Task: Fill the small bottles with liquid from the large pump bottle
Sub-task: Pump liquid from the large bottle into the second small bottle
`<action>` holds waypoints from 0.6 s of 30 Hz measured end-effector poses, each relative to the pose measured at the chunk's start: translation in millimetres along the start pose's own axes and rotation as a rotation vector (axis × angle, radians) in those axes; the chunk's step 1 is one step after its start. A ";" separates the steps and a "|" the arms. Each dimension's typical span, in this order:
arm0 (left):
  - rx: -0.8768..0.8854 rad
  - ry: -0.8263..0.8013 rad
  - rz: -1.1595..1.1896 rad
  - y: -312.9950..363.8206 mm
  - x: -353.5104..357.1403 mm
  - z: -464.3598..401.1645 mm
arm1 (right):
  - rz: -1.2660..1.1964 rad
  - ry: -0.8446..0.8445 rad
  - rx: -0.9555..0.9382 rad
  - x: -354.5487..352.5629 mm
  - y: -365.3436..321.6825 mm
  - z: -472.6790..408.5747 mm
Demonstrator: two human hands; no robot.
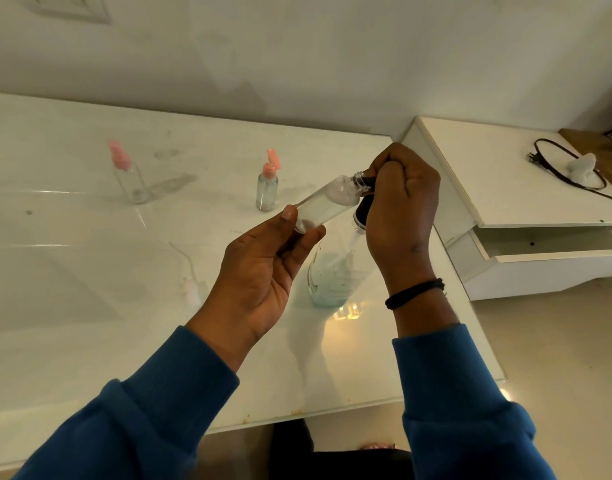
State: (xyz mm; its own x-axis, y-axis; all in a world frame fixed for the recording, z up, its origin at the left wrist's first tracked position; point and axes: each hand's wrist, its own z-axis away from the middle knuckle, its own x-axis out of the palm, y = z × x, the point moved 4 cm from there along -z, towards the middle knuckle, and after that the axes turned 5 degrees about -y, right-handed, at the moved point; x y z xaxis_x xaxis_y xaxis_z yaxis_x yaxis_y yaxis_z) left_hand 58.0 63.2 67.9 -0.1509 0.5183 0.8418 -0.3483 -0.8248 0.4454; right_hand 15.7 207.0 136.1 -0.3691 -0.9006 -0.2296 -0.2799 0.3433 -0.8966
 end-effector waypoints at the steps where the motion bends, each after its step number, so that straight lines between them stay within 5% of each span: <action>1: 0.001 0.004 0.000 -0.2 -0.8 -0.2 | -0.020 -0.001 0.011 0.4 1.9 0.9; 18: 0.005 0.000 0.027 0.2 -0.5 0.7 | -0.004 -0.012 0.015 -0.6 0.6 -0.9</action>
State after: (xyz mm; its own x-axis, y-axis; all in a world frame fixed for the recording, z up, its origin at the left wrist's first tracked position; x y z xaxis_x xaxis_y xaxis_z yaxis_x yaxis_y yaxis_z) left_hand 58.7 62.6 67.8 -0.1603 0.4957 0.8536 -0.3397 -0.8396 0.4238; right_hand 15.0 208.0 136.0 -0.3578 -0.9049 -0.2306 -0.2678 0.3361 -0.9030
